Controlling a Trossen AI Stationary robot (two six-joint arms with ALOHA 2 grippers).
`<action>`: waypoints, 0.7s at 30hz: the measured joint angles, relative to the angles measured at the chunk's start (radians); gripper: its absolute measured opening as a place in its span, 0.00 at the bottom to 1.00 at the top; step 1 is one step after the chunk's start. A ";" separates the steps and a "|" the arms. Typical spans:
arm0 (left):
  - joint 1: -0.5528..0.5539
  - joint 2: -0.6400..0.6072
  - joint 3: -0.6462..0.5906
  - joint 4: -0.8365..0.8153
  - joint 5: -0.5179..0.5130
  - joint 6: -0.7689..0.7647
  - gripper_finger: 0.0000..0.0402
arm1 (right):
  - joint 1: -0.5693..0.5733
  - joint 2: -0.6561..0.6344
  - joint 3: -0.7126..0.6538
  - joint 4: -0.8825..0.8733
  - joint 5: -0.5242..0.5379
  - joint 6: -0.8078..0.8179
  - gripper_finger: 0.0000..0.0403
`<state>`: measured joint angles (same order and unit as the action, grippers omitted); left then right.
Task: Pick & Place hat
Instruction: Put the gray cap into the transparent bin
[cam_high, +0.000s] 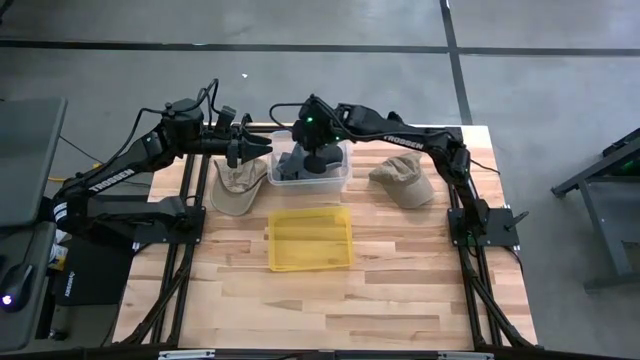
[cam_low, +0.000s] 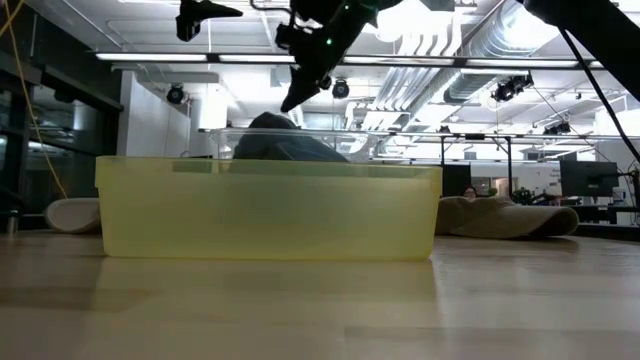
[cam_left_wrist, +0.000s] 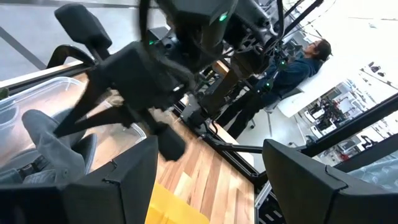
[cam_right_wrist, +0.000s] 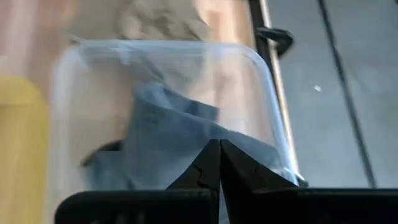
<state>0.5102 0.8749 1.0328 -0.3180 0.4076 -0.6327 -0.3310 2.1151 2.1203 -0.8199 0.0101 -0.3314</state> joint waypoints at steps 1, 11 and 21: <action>0.000 0.000 0.000 0.000 0.000 0.000 0.66 | 0.001 0.000 -0.005 0.010 0.014 0.008 0.00; 0.000 0.000 0.000 0.000 0.000 0.000 0.66 | 0.011 0.028 -0.010 0.010 -0.091 0.068 0.00; 0.000 0.000 0.000 -0.006 0.000 0.000 0.66 | 0.043 0.109 -0.010 -0.006 -0.141 0.085 0.00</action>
<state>0.5102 0.8745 1.0328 -0.3241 0.4078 -0.6327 -0.2884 2.2242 2.1105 -0.8257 -0.1305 -0.2467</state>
